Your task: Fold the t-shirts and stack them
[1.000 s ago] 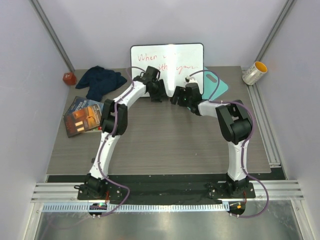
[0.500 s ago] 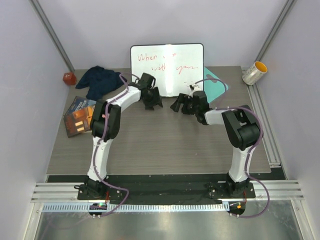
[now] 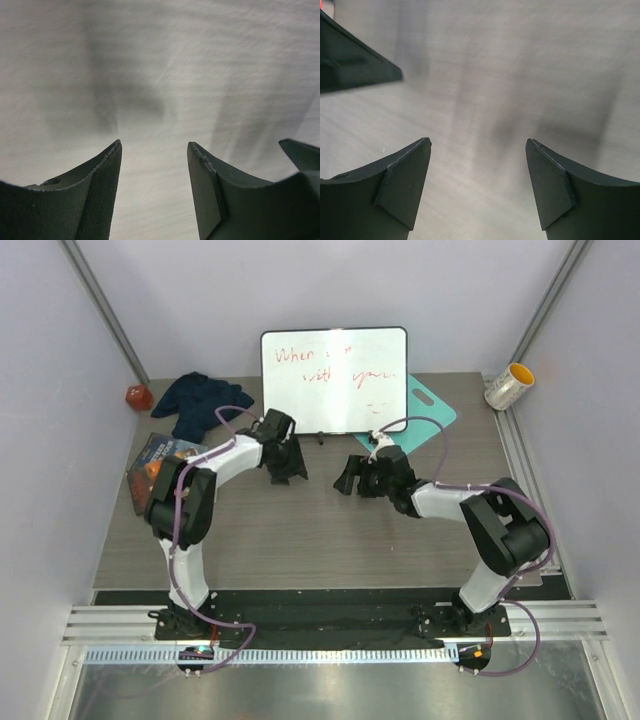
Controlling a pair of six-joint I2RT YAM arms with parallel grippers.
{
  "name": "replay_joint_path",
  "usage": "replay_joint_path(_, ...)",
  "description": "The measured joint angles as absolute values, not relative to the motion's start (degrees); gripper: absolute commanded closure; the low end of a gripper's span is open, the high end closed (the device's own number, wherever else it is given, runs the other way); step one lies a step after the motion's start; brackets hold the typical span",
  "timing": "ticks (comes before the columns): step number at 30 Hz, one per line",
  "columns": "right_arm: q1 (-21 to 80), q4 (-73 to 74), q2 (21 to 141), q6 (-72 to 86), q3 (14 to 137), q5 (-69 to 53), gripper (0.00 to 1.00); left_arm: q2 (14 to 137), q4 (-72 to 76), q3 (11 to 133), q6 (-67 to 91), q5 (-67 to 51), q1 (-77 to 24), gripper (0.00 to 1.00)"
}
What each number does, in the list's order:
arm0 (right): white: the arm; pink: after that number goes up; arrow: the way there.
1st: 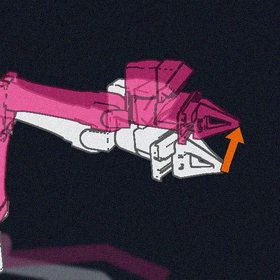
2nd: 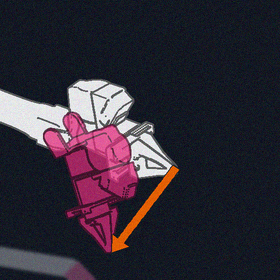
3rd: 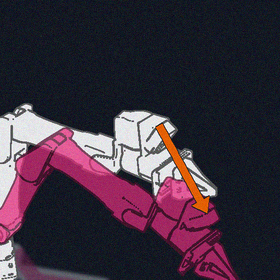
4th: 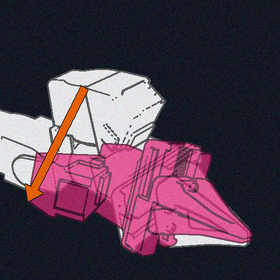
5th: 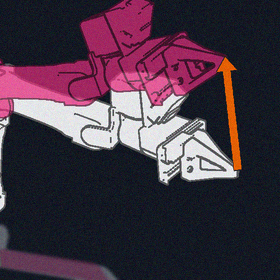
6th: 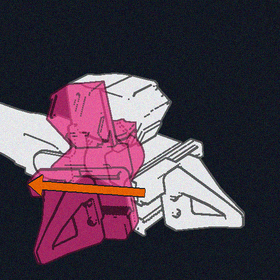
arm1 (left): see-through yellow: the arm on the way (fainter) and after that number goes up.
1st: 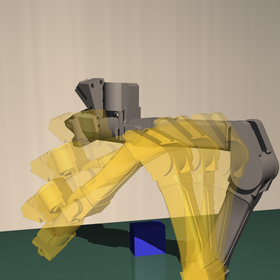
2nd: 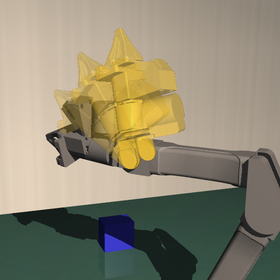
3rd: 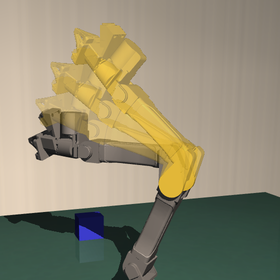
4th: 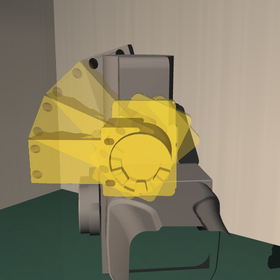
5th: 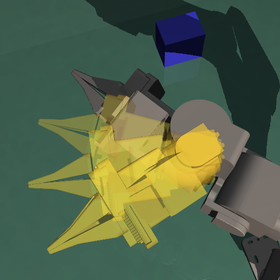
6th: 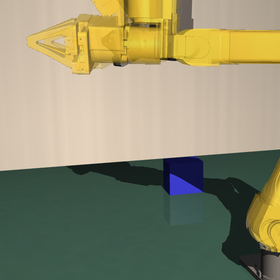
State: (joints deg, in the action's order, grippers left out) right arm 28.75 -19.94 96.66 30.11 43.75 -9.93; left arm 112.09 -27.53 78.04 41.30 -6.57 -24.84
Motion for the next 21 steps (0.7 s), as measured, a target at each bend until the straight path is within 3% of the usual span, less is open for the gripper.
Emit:
replay_joint_path(6,36.3,-15.4,89.1,31.8,37.9,-6.6,0.18,99.8,-34.0,76.1,39.1,0.5,-22.6,0.42)
replay_joint_path(11,39.3,-14.0,83.5,34.2,32.4,-6.5,0.19,96.6,-39.6,87.2,38.8,3.6,-12.7,0.41)
replay_joint_path(14,39.6,-13.0,79.5,35.6,28.9,-6.7,0.19,102.1,-43.3,100.1,38.6,5.1,-6.7,0.41)
replay_joint_path(18,39.6,-12.0,73.3,37.5,25.5,-6.9,0.18,120.2,-51.1,129.7,38.6,5.3,-0.6,0.38)
replay_joint_path(21,39.6,-11.9,70.6,38.2,24.4,-7.1,0.18,129.8,-54.3,141.3,38.7,5.1,1.4,0.36)
